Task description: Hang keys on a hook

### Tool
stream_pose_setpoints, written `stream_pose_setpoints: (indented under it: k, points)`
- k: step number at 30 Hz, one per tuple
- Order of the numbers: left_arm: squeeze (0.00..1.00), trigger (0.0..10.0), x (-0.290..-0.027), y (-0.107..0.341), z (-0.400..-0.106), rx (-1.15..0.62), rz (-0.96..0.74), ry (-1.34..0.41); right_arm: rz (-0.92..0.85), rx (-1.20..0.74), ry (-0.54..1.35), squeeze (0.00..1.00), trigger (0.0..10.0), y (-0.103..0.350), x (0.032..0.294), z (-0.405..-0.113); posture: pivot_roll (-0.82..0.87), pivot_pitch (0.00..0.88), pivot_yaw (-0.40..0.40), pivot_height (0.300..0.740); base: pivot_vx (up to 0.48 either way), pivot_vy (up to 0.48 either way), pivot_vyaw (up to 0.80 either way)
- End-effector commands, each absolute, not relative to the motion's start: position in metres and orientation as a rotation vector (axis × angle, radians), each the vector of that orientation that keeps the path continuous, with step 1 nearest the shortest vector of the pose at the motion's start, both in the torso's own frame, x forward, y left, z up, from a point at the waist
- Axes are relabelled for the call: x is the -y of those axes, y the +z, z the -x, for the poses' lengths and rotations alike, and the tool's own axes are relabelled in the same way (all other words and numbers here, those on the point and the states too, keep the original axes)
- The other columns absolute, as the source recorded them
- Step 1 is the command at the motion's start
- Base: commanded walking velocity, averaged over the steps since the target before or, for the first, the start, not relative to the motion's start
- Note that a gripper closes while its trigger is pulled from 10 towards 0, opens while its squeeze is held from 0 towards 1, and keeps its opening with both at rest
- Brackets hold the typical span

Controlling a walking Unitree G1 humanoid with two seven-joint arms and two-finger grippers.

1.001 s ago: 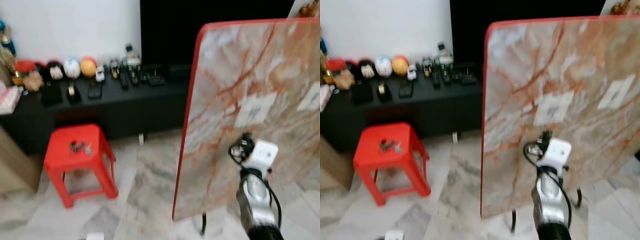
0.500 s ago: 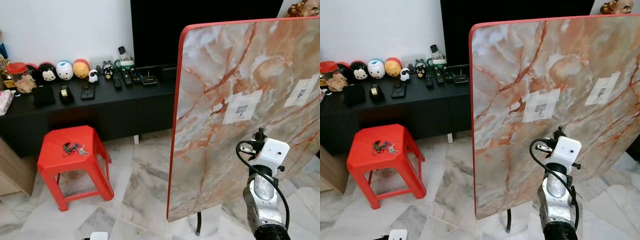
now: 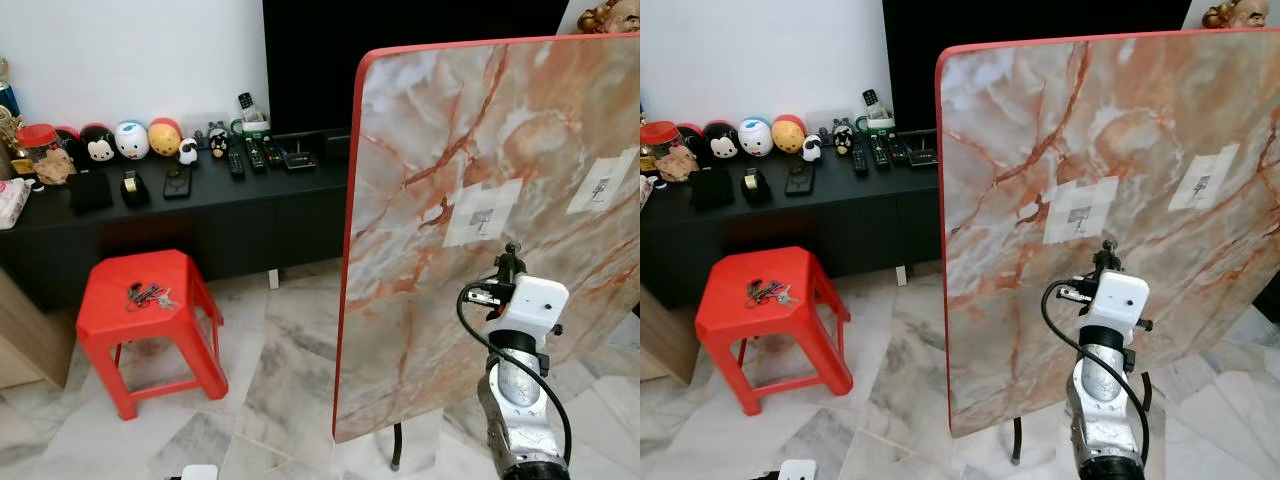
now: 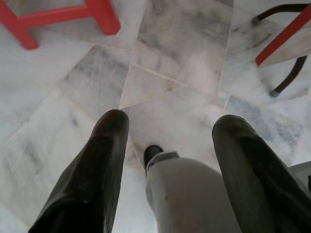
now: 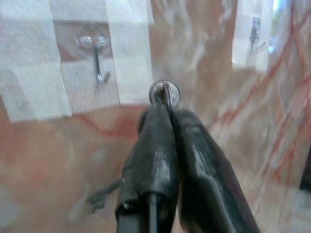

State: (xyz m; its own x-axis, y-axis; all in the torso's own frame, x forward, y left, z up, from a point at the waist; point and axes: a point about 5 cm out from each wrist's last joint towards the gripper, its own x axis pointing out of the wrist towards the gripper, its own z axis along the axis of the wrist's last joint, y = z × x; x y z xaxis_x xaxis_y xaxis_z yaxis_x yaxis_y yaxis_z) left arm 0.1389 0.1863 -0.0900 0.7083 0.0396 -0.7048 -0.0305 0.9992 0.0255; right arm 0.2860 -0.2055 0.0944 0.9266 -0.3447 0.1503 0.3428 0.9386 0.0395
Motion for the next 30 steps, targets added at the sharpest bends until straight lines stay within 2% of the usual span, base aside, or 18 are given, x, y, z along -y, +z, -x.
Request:
stream_pose_setpoints:
  k: [1,4,5,7,8,9,11,14,15,16,18,20,22,23,25,27,29,30]
  points:
    - [0.0,10.0,-0.187,-0.092,-0.135,-0.804,-0.009,0.042,-0.032,0.155,-0.376,0.0,10.0,0.097,0.214,-0.279,-0.01,0.0,-0.053,0.74,0.0,0.0,0.0]
    - [0.0,10.0,-0.188,-0.092,-0.135,-0.806,-0.009,0.041,-0.111,0.03,-0.451,0.0,10.0,0.073,0.225,-0.253,-0.01,0.0,-0.053,0.74,0.0,0.0,0.0]
    - [0.0,10.0,-0.188,-0.092,-0.135,-0.807,-0.009,0.04,-0.112,-0.097,-0.464,0.0,10.0,0.052,0.231,-0.239,-0.01,0.0,-0.051,0.74,0.0,0.0,0.0]
    - [0.0,10.0,-0.188,-0.092,-0.136,-0.807,-0.009,0.039,-0.106,-0.151,-0.476,0.0,10.0,0.043,0.233,-0.233,-0.01,0.0,-0.051,0.74,0.0,0.0,0.0]
    - [0.0,10.0,-0.188,-0.092,-0.136,-0.809,-0.01,0.036,-0.106,-0.348,-0.478,0.0,10.0,0.017,0.236,-0.217,-0.02,0.0,-0.047,0.74,0.0,0.0,0.0]
    - [0.0,10.0,-0.188,-0.092,-0.136,-0.809,-0.01,0.036,-0.106,-0.348,-0.478,0.0,10.0,0.017,0.236,-0.217,-0.02,0.0,-0.047,0.74,0.0,0.0,0.0]
    - [0.0,10.0,-0.189,-0.092,-0.138,-0.811,-0.011,0.028,-0.131,-0.607,-0.482,0.0,10.0,-0.014,0.237,-0.195,-0.03,0.0,-0.043,0.74,0.0,0.0,0.0]
    - [0.0,10.0,-0.19,-0.091,-0.139,-0.811,-0.015,0.021,-0.082,-0.661,-0.417,0.0,10.0,-0.019,0.234,-0.195,-0.03,0.0,-0.039,0.74,0.0,0.0,0.0]
    - [0.0,10.0,-0.19,-0.091,-0.139,-0.811,-0.017,0.017,-0.006,-0.663,-0.357,0.0,10.0,-0.017,0.232,-0.199,-0.03,0.0,-0.039,0.74,0.0,0.0,0.0]
    - [0.0,10.0,-0.19,-0.091,-0.139,-0.811,-0.019,0.009,0.188,-0.682,-0.22,0.0,10.0,-0.015,0.226,-0.205,-0.03,0.0,-0.039,0.74,0.0,0.0,0.0]
    - [0.0,10.0,-0.19,-0.091,-0.14,-0.812,-0.02,0.006,0.166,-0.765,-0.193,0.0,10.0,-0.022,0.221,-0.204,-0.03,0.0,-0.037,0.74,0.0,0.0,0.0]
    - [0.0,10.0,-0.19,-0.091,-0.14,-0.813,-0.021,0.003,-0.223,-0.884,-0.287,0.0,10.0,-0.034,0.208,-0.202,-0.03,0.0,-0.037,0.74,0.0,0.0,0.0]
    - [0.0,10.0,-0.19,-0.091,-0.14,-0.813,-0.022,0.002,-0.259,-0.88,-0.286,0.0,10.0,-0.033,0.206,-0.204,-0.03,0.0,-0.037,0.74,0.0,0.0,0.0]
    - [0.0,10.0,-0.19,-0.091,-0.14,-0.813,-0.022,0.001,-0.221,-0.899,-0.18,0.0,10.0,-0.034,0.198,-0.208,-0.03,0.0,-0.036,0.74,0.0,0.0,0.0]
    - [0.0,10.0,-0.189,-0.091,-0.14,-0.814,-0.023,-0.001,-0.018,-0.918,-0.06,0.0,10.0,-0.04,0.198,-0.206,-0.03,0.0,-0.036,0.74,0.0,0.0,0.0]
    - [0.0,10.0,-0.189,-0.091,-0.14,-0.815,-0.025,-0.003,0.387,-0.931,0.023,0.0,10.0,-0.048,0.209,-0.202,-0.03,0.0,-0.037,0.74,0.0,0.0,0.0]
    - [0.0,10.0,-0.188,-0.091,-0.14,-0.815,-0.024,-0.004,0.292,-0.968,-0.01,0.0,10.0,-0.055,0.211,-0.196,-0.02,0.0,-0.039,0.74,0.0,0.0,0.0]
    - [0.0,10.0,-0.188,-0.091,-0.139,-0.816,-0.026,-0.006,0.139,-0.984,-0.067,0.0,10.0,-0.058,0.209,-0.195,-0.01,0.0,-0.042,0.74,0.0,0.0,0.0]
